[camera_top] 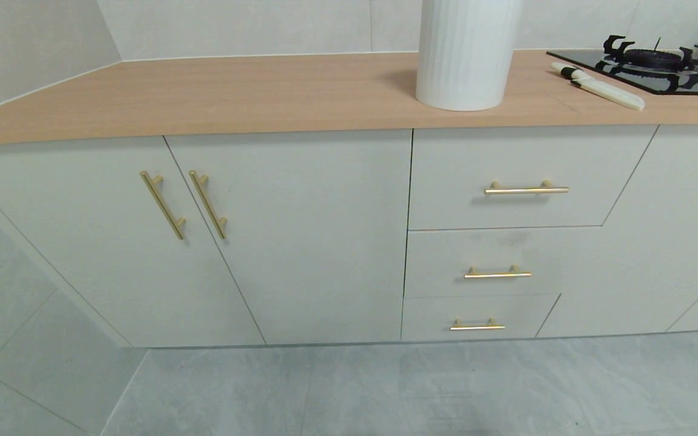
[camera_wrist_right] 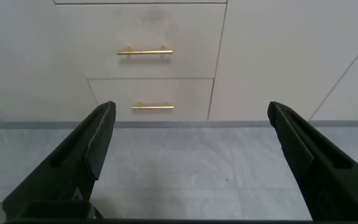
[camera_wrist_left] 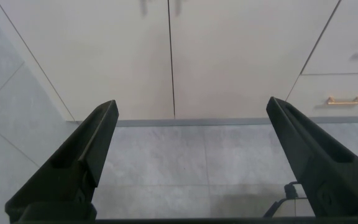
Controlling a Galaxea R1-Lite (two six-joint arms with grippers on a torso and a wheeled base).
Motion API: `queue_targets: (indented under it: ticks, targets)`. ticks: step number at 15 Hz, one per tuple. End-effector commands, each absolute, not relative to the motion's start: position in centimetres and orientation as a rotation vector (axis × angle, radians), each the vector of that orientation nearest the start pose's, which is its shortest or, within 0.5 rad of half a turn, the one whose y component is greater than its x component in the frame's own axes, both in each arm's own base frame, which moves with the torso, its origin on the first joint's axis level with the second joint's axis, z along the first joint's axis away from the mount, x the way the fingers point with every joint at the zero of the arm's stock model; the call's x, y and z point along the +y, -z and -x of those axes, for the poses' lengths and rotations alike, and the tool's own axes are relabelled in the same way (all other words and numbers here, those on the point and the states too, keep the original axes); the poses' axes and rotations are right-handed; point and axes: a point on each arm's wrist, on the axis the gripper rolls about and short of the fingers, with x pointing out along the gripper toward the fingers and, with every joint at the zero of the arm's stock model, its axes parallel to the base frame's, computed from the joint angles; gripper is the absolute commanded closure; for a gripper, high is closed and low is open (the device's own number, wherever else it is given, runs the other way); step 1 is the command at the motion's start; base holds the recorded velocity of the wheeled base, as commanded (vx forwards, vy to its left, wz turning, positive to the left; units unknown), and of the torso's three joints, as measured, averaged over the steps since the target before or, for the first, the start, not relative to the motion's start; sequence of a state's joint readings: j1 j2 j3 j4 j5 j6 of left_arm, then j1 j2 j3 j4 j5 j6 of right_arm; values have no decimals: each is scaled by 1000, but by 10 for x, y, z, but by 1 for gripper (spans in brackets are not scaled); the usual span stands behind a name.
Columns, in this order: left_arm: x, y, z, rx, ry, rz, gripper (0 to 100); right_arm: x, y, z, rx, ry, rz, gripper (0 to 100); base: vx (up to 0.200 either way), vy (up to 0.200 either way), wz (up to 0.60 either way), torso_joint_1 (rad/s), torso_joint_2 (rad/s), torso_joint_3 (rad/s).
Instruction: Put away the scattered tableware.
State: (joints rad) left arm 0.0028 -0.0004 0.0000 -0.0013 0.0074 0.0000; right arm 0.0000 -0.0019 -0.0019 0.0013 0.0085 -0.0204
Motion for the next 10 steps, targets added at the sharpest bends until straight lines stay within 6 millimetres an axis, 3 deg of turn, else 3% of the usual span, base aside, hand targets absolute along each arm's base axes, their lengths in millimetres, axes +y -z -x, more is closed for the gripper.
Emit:
queue_targets:
  ticks: [1, 10]
  targets:
    - [0, -76, 23, -2, -11, 0, 0, 0, -75, 23, 3, -3, 14, 0, 0, 0, 0, 0, 0, 0]
    - [0, -76, 23, -1, -9, -11, 0, 0, -75, 23, 3, -2, 14, 0, 0, 0, 0, 0, 0, 0]
